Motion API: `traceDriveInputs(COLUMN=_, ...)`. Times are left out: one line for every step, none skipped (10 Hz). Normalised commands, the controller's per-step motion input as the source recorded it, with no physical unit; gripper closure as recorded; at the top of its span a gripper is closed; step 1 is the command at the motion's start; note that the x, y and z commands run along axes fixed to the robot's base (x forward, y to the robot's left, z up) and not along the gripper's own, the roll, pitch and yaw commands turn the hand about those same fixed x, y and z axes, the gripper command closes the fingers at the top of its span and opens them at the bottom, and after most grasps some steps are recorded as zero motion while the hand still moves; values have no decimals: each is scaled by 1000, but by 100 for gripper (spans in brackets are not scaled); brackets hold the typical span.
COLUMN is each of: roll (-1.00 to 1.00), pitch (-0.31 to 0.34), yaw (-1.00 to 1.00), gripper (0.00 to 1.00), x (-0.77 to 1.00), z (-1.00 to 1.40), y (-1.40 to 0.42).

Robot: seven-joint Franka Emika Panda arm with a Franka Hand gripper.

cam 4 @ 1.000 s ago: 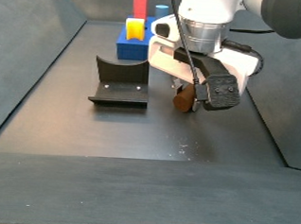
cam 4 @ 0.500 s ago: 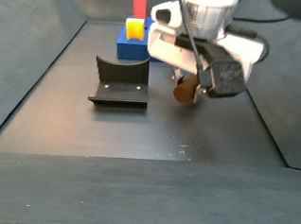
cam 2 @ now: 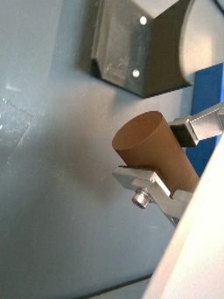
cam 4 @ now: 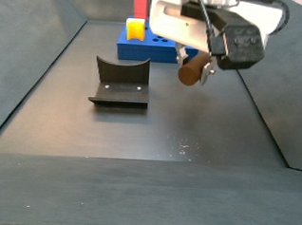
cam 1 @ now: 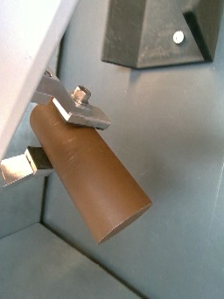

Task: Pick up the round object. Move up. Place the round object on the fixture. Regrasp the round object. Move to above the board. Insert the round object.
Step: Place the round object on the fixture.

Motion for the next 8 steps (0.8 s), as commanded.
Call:
traceDriveInputs(roll=4, pitch=20, yaw=1, gripper=100, x=-4, z=1000, y=-1)
traceDriveInputs(roll=6, pitch=37, yaw=-1, gripper=100, x=-9, z=1000, y=-1)
traceDriveInputs(roll=10, pitch=54, yaw=-3, gripper=100, x=-13, z=1000, y=1)
traceDriveInputs(roll=14, pitch=61, yaw=-5, gripper=100, x=-16, z=1000, y=3)
traceDriveInputs(roll=18, pitch=77, yaw=-7, gripper=100, x=-16, z=858, y=7)
traceDriveInputs(roll=22, pitch=89, yaw=-8, gripper=100, x=-10, z=697, y=10)
traceDriveInputs(roll=24, pitch=105, yaw=-9, gripper=100, x=-4, z=536, y=13)
traceDriveInputs(roll=27, pitch=129, yaw=-11, gripper=100, x=5, z=322, y=17)
